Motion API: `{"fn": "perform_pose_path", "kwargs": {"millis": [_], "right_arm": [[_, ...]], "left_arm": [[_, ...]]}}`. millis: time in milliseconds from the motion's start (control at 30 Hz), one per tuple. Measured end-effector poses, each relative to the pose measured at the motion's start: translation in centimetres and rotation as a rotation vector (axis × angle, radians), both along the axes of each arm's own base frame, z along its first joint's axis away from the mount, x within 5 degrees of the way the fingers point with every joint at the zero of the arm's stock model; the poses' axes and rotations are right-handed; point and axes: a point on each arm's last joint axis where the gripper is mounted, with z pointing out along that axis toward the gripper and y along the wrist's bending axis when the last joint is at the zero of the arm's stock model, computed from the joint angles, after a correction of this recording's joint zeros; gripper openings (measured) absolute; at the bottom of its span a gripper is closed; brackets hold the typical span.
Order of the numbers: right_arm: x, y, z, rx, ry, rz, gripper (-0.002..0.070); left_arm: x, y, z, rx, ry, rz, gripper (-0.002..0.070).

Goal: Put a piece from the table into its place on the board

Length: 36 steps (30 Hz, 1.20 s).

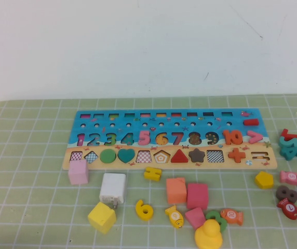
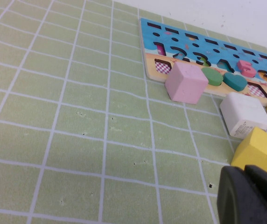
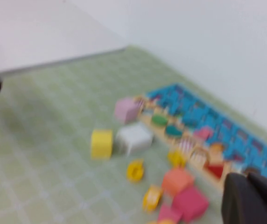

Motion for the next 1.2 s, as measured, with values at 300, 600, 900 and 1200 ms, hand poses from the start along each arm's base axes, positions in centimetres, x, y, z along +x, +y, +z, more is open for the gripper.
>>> {"fn": "perform_pose_path", "kwargs": {"millis": [300,600,900,1200], "right_arm": [[-3.8,-2.9,-3.2,-0.070,0.068,0.064,-0.0001],[-3.1,-2.1,-6.6,0.008,0.027,0.060,-0.0001],[-1.5,-2.5,-10.3,0.171,-0.214,-0.084,-0.0001],[-0.8,-4.7,-14.1,0.094,-0.217,-0.340,-0.0001]], "left_arm": [[0.0,0.0,0.0,0.018,-0.004,-0.005,-0.0001],[0.0,0.0,0.0,0.021,-0.003,-0.006,-0.0001],[0.0,0.0,0.0,0.020,-0.003,-0.007,-0.0001],[0.0,0.0,0.0,0.020,-0.003,-0.007,-0.0001]]}}
